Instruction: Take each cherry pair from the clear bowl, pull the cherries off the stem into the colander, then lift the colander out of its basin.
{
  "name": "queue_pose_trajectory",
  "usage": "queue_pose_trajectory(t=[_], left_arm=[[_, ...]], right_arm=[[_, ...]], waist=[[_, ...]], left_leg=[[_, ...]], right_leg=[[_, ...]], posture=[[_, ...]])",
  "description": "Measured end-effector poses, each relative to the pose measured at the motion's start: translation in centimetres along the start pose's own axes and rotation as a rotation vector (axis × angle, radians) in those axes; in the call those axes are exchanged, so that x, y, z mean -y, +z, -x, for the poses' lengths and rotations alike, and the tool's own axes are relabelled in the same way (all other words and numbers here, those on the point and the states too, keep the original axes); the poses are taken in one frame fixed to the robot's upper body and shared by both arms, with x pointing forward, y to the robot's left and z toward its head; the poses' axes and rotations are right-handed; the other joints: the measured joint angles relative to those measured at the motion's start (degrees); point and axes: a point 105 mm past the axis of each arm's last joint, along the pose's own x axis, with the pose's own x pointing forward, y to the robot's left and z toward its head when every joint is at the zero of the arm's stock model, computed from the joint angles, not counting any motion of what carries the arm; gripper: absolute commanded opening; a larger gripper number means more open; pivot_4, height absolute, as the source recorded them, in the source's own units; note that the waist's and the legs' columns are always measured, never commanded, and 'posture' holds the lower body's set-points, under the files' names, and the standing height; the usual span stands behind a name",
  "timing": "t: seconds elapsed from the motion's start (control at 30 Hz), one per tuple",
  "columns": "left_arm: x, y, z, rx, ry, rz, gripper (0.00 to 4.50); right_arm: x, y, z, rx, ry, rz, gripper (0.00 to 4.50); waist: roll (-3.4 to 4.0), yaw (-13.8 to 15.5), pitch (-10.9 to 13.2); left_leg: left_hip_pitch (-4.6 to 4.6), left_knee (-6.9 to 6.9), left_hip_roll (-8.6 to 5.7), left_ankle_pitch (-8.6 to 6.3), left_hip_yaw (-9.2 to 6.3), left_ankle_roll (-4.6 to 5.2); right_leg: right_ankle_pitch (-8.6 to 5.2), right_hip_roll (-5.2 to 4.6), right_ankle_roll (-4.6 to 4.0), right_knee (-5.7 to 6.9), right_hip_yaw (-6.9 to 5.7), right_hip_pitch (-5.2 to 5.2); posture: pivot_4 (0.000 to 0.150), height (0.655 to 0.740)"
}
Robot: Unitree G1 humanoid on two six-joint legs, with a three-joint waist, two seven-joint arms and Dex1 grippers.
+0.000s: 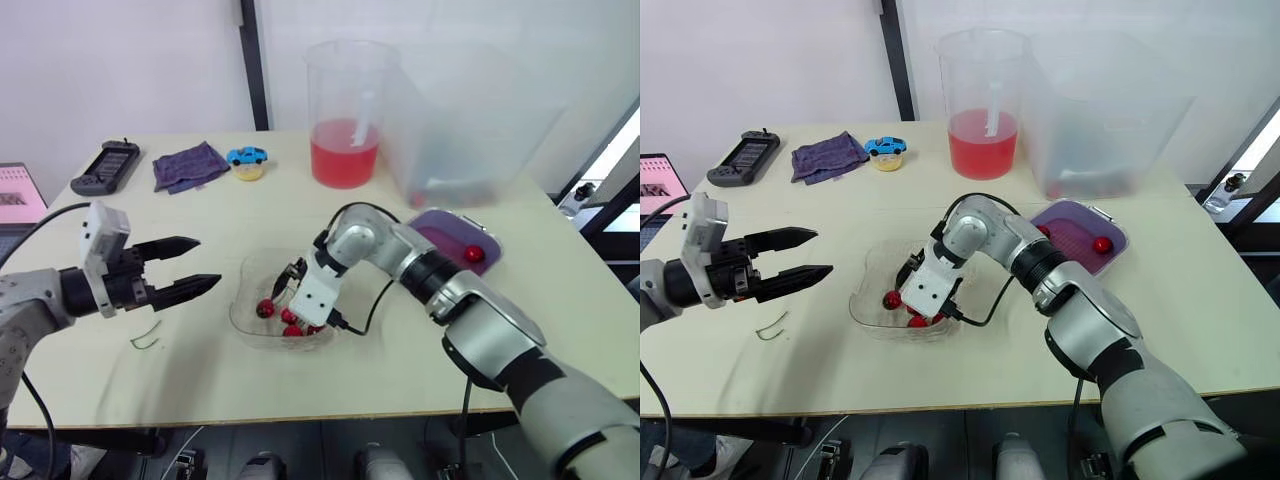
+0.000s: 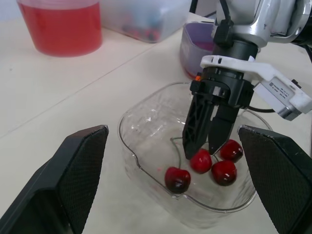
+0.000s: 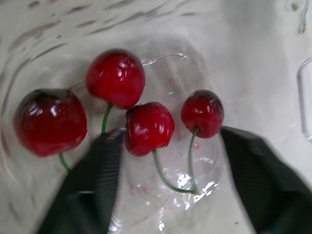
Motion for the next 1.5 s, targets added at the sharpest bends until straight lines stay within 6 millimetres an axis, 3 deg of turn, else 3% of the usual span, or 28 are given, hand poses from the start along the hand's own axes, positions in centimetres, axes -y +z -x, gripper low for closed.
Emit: queue_pose_trajectory(t=[0.13,0.27,0.37,0.53,0.7,0.77,0.93,1.07,1.2,1.5], left_arm=[[0.5,-0.1,0.1,-0.012,-0.019,-0.008,4.5],[0.6,0.2,0.6,-0.024,-0.031,-0.026,4.5],[0.7,0.2,0.6,-0.022,-0.046,-0.027,4.5],[0.8,0.3,0.1,-0.017,-0.099,-0.024,4.5],[0.7,0.9,-0.2,-0.006,-0.133,-0.037,4.5],[0.6,0.8,-0.2,-0.01,-0.143,-0.038,4.5],[0.6,0.6,0.1,-0.026,-0.159,-0.045,4.5],[0.7,-0.1,0.4,-0.07,-0.156,-0.041,4.5],[1.2,-1.1,0.6,-0.095,-0.171,-0.016,4.5],[1.7,-1.1,1.1,-0.096,-0.171,-0.022,4.5]], right_arm=[[1.4,1.0,2.6,0.046,-0.092,-0.115,4.48],[3.4,3.4,6.0,0.164,-0.235,-0.359,4.48],[3.9,3.5,7.2,0.192,-0.392,-0.646,4.48],[2.2,2.5,6.1,0.125,-0.39,-1.293,4.48],[2.0,4.3,3.0,0.145,-0.341,-1.579,4.48],[1.9,4.7,2.1,0.141,-0.335,-1.607,4.48],[0.6,3.4,1.3,0.011,-0.387,-1.645,4.48],[-0.3,2.9,0.5,-0.078,-0.383,-1.633,3.13],[-0.9,2.4,-0.2,-0.142,-0.379,-1.601,3.13],[-1.1,2.0,-1.6,-0.178,-0.355,-1.565,3.13]], waist=[[0.0,0.14,0.0],[0.01,0.21,0.0],[0.0,0.41,-0.01],[0.0,0.4,0.0],[0.0,0.01,-0.01],[-0.01,0.04,-0.01],[-0.03,0.09,-0.02],[-0.03,-0.24,-0.02],[-0.03,-0.22,-0.02],[-0.04,-0.05,-0.03]], left_leg=[[-0.03,0.0,0.02,0.0,-0.04,0.0],[-0.01,0.0,0.01,0.0,-0.04,0.01],[-0.01,0.0,-0.01,-0.01,-0.04,0.02],[-0.02,0.0,-0.02,-0.19,-0.02,0.34],[-0.03,-0.03,-0.02,-0.2,0.07,0.36],[-0.04,-0.01,-0.08,-0.2,0.1,0.36],[-0.06,0.05,-0.15,-0.2,0.11,0.36],[-0.06,-0.01,-0.12,-0.2,0.2,0.37],[-0.07,-0.01,-0.08,-0.2,0.22,0.36],[-0.07,0.0,-0.09,-0.2,0.22,0.36]], right_leg=[[0.0,-0.01,0.0,0.0,-0.02,-0.01],[0.0,-0.02,0.0,0.01,-0.02,0.01],[0.0,-0.02,0.0,0.03,0.0,-0.01],[0.0,-0.02,0.0,0.1,0.02,-0.05],[0.0,-0.02,-0.01,0.36,0.12,-0.26],[0.0,-0.09,-0.01,0.61,0.13,-0.34],[0.0,-0.18,0.0,0.61,0.12,-0.39],[0.0,-0.16,-0.01,0.67,0.16,-0.53],[0.0,-0.14,-0.01,0.69,0.16,-0.56],[0.0,-0.14,-0.01,0.68,0.16,-0.55]], posture=[[0.15,0.7337],[0.15,0.7337],[0.15,0.7337],[0.15,0.7337],[0.15,0.7337],[0.15,0.7337],[0.15,0.7337],[0.15,0.7337],[0.15,0.7337],[0.15,0.7337]])
